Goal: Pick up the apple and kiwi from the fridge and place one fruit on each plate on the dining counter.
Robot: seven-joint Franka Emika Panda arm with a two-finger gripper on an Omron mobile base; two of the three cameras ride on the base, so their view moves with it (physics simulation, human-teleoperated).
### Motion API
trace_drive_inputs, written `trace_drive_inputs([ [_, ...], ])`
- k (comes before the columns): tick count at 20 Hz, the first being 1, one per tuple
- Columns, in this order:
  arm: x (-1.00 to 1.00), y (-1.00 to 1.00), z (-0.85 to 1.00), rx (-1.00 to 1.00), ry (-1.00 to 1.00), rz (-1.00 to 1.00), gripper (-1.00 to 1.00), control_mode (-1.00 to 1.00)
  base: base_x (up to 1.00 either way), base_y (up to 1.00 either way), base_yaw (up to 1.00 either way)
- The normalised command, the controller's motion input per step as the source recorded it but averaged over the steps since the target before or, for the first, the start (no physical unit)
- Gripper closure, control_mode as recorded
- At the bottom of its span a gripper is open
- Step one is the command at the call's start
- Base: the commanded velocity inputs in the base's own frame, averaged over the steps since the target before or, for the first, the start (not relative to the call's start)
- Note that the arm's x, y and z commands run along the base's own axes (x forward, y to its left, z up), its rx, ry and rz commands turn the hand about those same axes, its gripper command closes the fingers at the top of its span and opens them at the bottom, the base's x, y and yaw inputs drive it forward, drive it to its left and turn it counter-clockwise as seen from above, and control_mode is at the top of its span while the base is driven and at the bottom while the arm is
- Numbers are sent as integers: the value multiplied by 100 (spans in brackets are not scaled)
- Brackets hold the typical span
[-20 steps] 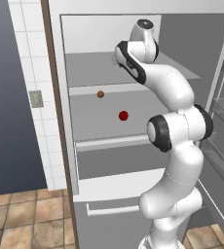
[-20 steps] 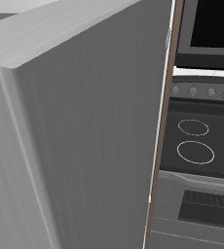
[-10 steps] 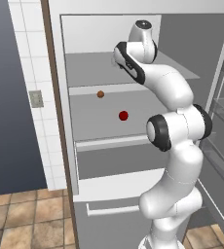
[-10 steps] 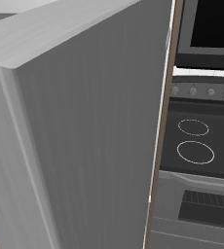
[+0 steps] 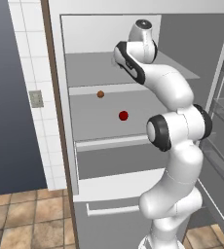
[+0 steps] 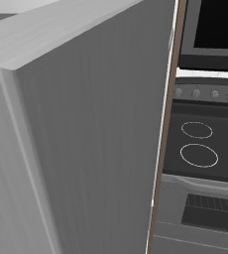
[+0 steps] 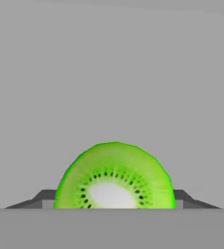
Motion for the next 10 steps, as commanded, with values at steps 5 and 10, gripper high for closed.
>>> trace_drive_inputs([
  [5,-18,4,1,-2,-27,0,100,-100,0,0,0],
  [10,-63,-3,10,0,-22,-8,100,-100,0,0,0],
])
